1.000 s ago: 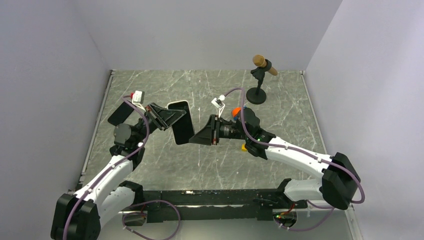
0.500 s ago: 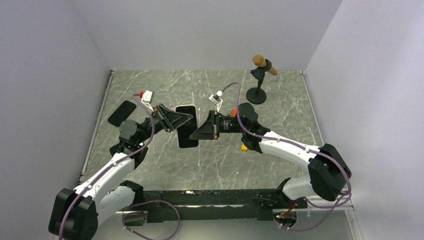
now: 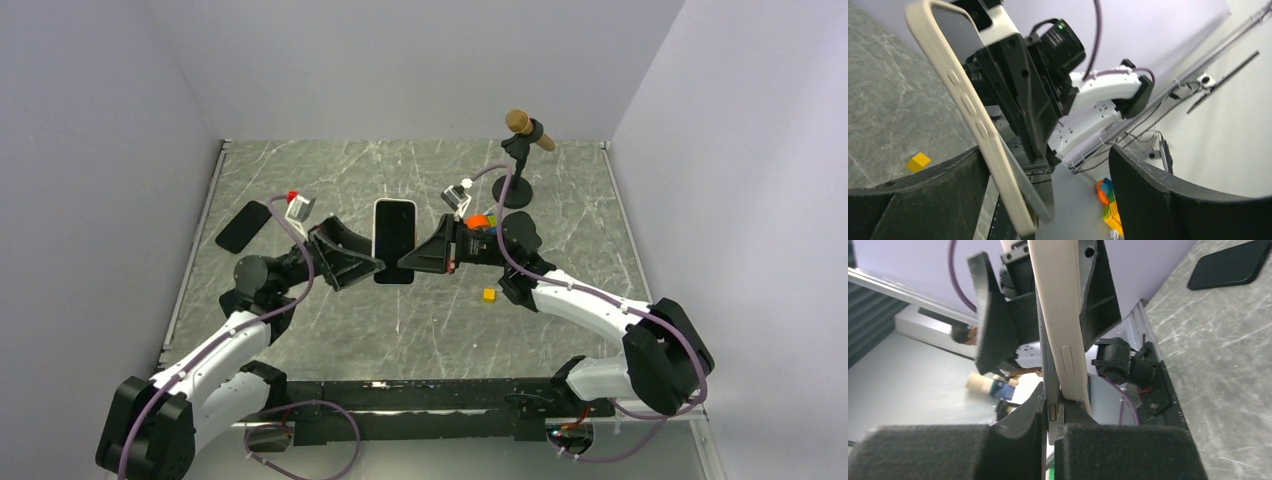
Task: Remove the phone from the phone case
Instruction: Remove the phone case from the phone.
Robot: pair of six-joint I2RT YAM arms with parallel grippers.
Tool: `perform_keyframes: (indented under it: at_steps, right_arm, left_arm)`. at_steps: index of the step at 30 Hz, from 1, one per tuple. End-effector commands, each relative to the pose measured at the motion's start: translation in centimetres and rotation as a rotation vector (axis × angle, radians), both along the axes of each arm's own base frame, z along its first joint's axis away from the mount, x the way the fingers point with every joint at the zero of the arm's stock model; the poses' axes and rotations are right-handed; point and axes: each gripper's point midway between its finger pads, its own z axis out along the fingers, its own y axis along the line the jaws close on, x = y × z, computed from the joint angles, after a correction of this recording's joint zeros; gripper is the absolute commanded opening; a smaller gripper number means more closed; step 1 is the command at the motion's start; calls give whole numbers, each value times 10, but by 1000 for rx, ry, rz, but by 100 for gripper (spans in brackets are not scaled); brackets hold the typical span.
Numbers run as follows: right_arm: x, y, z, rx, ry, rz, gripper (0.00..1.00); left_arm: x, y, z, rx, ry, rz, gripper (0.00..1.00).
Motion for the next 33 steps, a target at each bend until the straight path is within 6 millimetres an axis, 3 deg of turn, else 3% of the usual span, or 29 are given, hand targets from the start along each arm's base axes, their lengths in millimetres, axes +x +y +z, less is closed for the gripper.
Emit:
perform_keyframes:
  at_steps: [1, 6, 10, 13, 21, 27, 33]
  right_arm:
    - [-19, -21, 56, 208, -48, 59, 0]
    - [-25, -25, 62, 229, -65, 85, 0]
    - [-31, -28, 69, 261, -85, 113, 0]
    - [-35, -27, 71, 264, -92, 127, 0]
    - [-43, -15, 73, 263, -108, 157, 0]
    - [-47, -10, 71, 254, -113, 165, 0]
    - [-44, -3, 61, 194, -133, 146, 0]
  left_arm:
    - [-41, 10, 10, -35, -234, -69, 89]
    - [-51, 14, -3, -8, -296, -74, 82]
    - [-57, 15, -2, -2, -325, -94, 66]
    - [-55, 14, -1, 7, -318, -96, 62]
    - [-42, 10, -2, 40, -277, -60, 50]
    - [-20, 8, -11, 113, -214, 21, 32]
    - [7, 5, -35, 255, -114, 99, 9]
